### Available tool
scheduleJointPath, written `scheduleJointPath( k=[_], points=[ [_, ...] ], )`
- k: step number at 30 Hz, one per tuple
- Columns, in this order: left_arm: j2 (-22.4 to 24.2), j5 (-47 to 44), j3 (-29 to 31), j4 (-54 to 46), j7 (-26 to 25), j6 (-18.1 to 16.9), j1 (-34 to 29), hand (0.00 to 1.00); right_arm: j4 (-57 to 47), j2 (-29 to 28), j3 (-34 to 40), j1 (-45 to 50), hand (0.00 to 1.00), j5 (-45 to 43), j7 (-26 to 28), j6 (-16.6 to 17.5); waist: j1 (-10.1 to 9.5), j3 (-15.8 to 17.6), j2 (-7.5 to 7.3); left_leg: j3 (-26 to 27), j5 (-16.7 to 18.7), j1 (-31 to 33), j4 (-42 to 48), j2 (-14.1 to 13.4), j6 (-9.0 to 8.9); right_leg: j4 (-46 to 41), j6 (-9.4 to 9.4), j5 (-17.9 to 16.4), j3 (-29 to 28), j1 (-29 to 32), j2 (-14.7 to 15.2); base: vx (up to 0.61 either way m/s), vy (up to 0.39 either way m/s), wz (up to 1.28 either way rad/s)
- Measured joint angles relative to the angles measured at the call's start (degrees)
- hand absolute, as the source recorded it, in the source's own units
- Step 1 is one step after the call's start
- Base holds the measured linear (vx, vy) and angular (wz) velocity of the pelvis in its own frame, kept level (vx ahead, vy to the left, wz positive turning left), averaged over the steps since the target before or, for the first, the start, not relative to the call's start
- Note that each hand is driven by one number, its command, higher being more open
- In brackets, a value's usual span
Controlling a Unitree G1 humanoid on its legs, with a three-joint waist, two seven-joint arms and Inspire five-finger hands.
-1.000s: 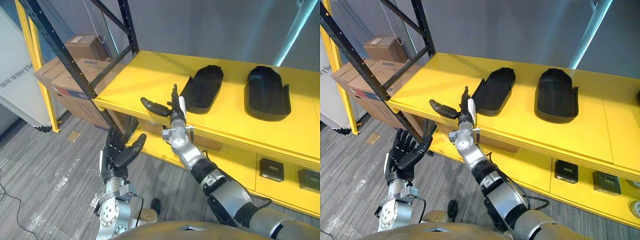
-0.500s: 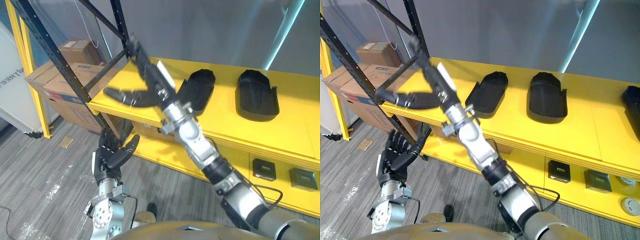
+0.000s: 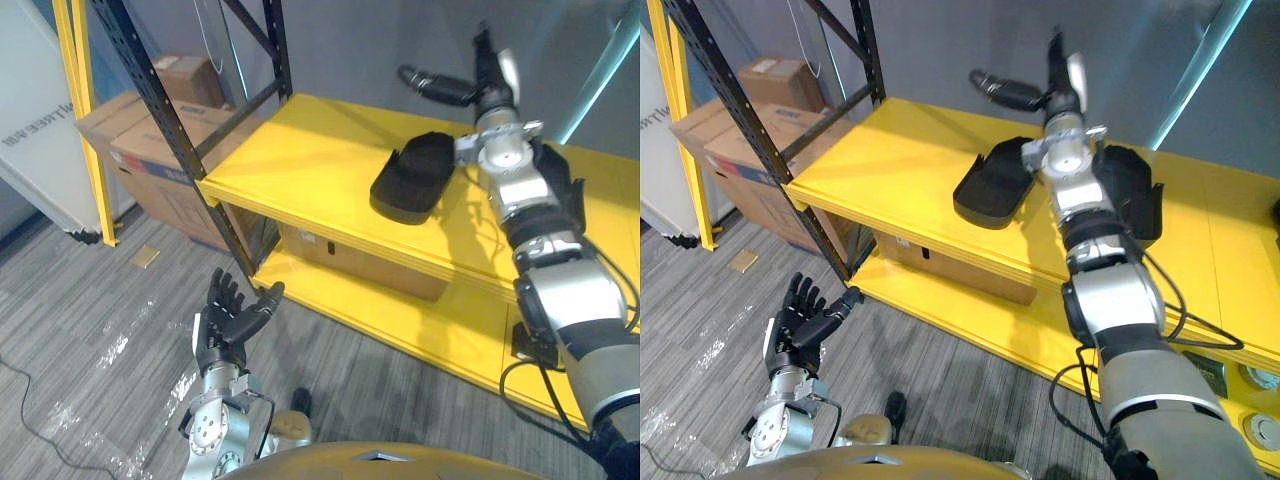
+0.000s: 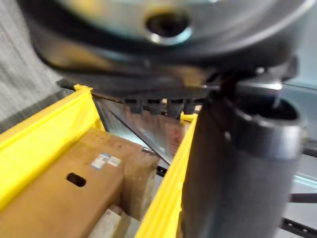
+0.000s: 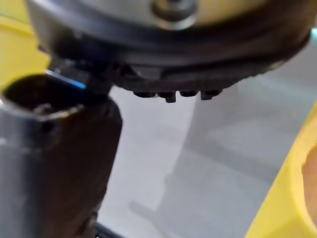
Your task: Walk over and take three plastic housings, then place them on the shelf
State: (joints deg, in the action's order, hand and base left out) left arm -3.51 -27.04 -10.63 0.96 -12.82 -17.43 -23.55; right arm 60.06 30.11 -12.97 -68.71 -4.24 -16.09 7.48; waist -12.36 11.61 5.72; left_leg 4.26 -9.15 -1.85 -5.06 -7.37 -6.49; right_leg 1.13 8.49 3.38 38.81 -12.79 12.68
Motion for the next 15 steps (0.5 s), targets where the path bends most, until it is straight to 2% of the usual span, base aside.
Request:
scheduleJointPath(
  k=[4,6,10,15],
  points=[
    [-0.4,-2.1,-2.3,0.4,-0.5,-0.1,3.6,1.00,2.7,2.7,0.0,-6.4,1.00,4.1,-6.5,-2.0,-0.23,3.7,1.71,-0.3,-1.2,2.7,0.2,-0.2,0.36,-1.7,-0.37,-0.2,-0.6,3.4,0.1,-0.02,0.012,0.05],
    [-0.4,-2.3,-2.2,0.2,-0.9,-0.4,4.2,1.00,3.0,3.2,0.0,-6.6,1.00,4.0,-8.0,-3.8,-0.53,4.8,1.99,0.2,-1.3,3.3,0.2,-0.2,0.47,-2.6,-0.63,-0.5,-1.2,4.6,0.4,0.01,0.006,-0.07],
    [-0.3,-4.2,-2.6,-0.2,-2.1,-0.6,5.5,1.00,6.3,3.8,-0.1,-6.6,1.00,3.7,-6.2,-8.1,-0.51,7.4,3.20,0.7,-1.5,3.4,0.3,0.0,0.62,-6.1,-0.61,-2.2,-1.9,6.3,2.1,0.00,0.000,-0.04],
    [-0.3,-4.4,-2.6,-2.2,-2.2,-0.7,5.2,1.00,7.7,3.8,-0.7,-7.0,1.00,3.5,-2.5,-9.7,-0.30,8.6,3.92,0.9,-1.8,3.2,0.3,0.0,0.53,-10.8,-0.75,-4.9,-2.9,8.3,3.4,-0.03,-0.039,-0.03]
  ],
)
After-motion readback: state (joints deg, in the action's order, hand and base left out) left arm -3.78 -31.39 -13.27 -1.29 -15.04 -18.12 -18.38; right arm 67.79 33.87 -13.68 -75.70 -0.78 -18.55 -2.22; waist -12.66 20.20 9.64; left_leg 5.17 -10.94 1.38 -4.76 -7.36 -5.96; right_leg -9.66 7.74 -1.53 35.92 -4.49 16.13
